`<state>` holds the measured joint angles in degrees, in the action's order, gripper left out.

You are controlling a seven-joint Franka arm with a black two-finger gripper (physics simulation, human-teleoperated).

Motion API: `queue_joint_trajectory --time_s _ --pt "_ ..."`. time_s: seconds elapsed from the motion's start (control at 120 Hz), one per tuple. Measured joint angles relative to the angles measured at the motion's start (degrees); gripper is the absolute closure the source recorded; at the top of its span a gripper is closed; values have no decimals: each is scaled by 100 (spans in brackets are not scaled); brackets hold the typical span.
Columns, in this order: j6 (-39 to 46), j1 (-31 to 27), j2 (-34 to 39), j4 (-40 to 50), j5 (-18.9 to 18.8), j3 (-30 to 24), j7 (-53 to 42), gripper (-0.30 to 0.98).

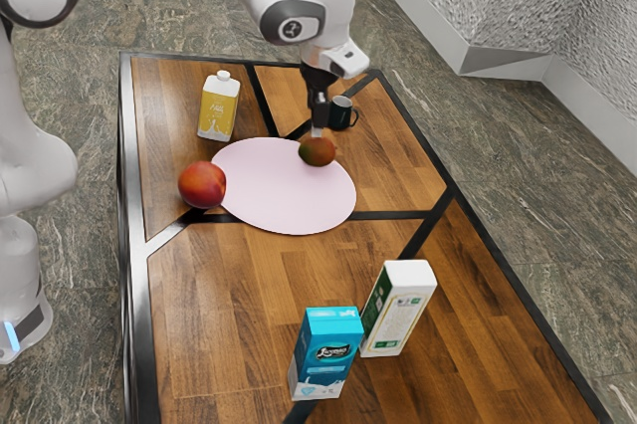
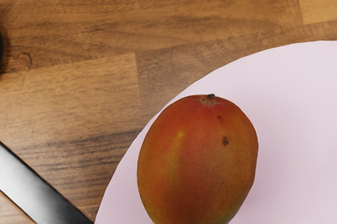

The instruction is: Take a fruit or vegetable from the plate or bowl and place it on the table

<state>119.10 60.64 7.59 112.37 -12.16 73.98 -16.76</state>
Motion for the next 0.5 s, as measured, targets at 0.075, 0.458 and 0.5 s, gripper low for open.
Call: queue_joint_trajectory --time_s 0.075,0.458,0.5 --pt "129 -17 27 187 187 -72 -206 0" --pt "441 -262 -7 458 457 -115 -956 0" --pt "462 -267 -16 463 456 -103 -1012 0"
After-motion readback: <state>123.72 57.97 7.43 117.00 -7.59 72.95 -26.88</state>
